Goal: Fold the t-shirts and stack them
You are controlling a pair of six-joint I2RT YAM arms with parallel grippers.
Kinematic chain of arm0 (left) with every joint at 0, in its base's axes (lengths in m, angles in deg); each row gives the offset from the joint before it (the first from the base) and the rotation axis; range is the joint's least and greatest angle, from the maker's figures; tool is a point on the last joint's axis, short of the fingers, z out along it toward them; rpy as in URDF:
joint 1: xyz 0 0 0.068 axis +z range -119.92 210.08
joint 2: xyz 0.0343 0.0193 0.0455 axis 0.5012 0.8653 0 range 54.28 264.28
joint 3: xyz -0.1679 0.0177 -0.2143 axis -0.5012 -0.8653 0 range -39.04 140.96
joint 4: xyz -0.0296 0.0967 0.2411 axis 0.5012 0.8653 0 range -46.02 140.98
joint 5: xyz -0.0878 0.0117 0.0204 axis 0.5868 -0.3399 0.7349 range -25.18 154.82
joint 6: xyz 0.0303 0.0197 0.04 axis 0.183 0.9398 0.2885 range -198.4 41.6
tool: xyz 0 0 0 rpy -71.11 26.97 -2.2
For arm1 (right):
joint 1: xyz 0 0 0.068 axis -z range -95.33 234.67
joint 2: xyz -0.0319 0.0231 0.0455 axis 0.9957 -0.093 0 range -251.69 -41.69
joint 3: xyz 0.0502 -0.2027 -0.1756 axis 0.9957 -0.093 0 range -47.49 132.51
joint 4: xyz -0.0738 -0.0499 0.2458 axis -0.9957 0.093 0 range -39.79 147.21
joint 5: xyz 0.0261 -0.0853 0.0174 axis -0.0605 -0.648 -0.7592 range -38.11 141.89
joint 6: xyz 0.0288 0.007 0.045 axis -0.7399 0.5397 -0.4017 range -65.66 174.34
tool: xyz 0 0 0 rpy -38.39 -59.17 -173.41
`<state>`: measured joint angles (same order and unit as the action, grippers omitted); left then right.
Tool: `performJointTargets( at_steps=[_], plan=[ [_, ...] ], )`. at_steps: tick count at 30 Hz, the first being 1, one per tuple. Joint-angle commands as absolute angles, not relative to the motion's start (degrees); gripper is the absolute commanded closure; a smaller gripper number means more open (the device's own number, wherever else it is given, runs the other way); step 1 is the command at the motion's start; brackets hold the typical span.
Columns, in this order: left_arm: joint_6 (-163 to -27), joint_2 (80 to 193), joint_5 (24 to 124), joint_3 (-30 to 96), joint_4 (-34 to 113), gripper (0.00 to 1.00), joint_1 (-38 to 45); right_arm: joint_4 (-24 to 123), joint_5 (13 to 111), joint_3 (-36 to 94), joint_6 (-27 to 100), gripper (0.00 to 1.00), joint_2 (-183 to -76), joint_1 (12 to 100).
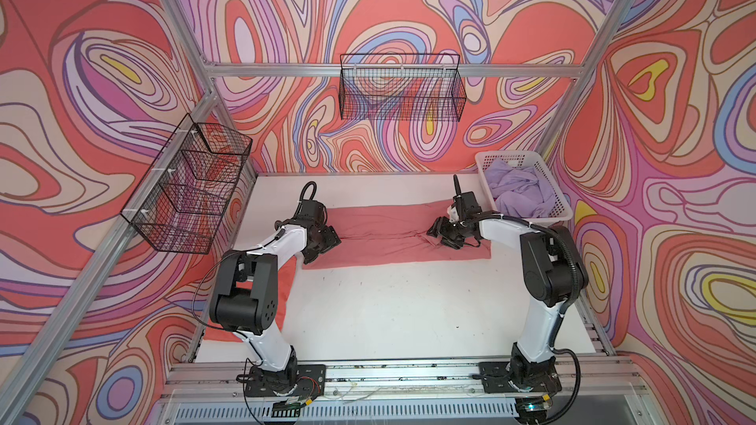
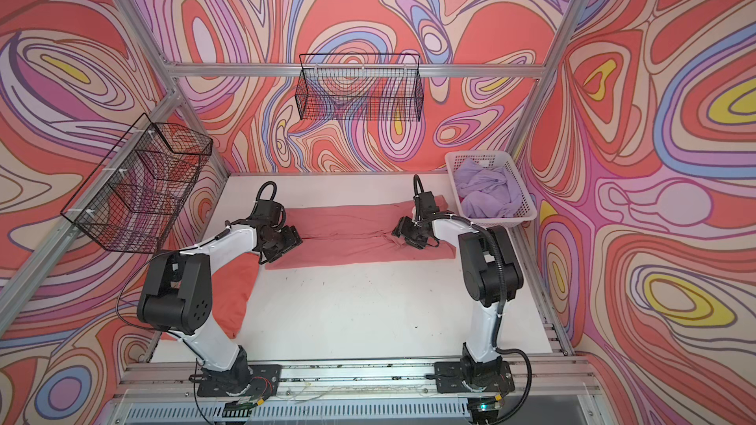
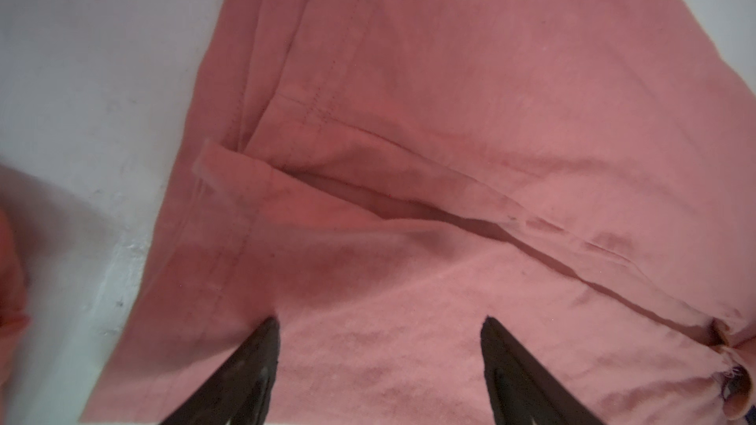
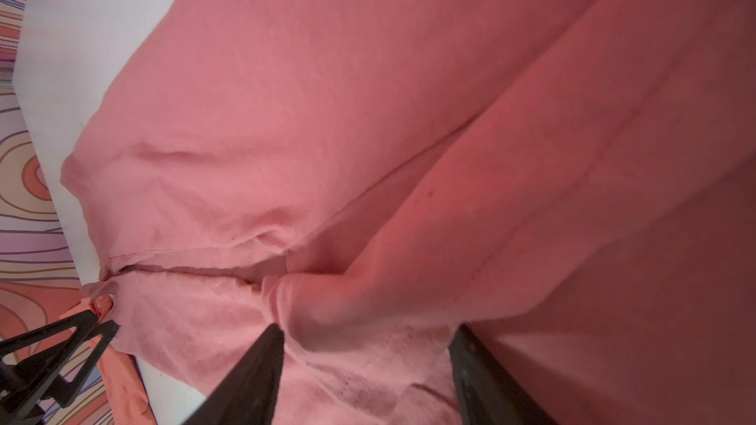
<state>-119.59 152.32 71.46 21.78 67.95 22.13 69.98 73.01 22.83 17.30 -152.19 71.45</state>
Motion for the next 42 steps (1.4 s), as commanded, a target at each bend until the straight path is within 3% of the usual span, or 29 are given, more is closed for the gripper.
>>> performJointTargets(
  at_steps=[1,13,21,29,35,42],
  plan=[
    [-120.15,153.07,71.68,20.83,67.79,0.21,21.73,67.38,73.47,25.19,15.29,0.32,-153.08,71.22],
    [-120.33,152.33,71.56,19.43,67.58,0.21,21.73,69.29,74.75,40.30,16.51,0.31,-162.28,70.06],
    [-120.34,151.58,71.51,19.66,67.86,0.21,21.73,75.46,69.09,49.73,23.31,0.30,-164.98,69.98],
    [-118.43,153.66,73.38,23.23,68.16,0.20,21.73,79.37,63.67,42.01,25.16,0.26,-154.69,69.99],
    [-116.60,156.93,73.95,26.08,68.76,0.21,21.66,74.91,65.80,23.98,20.79,0.27,-145.54,69.98],
    [-114.72,159.04,72.11,25.33,69.45,0.21,21.68,74.37,64.27,14.97,20.24,0.26,-142.94,72.07]
  ],
)
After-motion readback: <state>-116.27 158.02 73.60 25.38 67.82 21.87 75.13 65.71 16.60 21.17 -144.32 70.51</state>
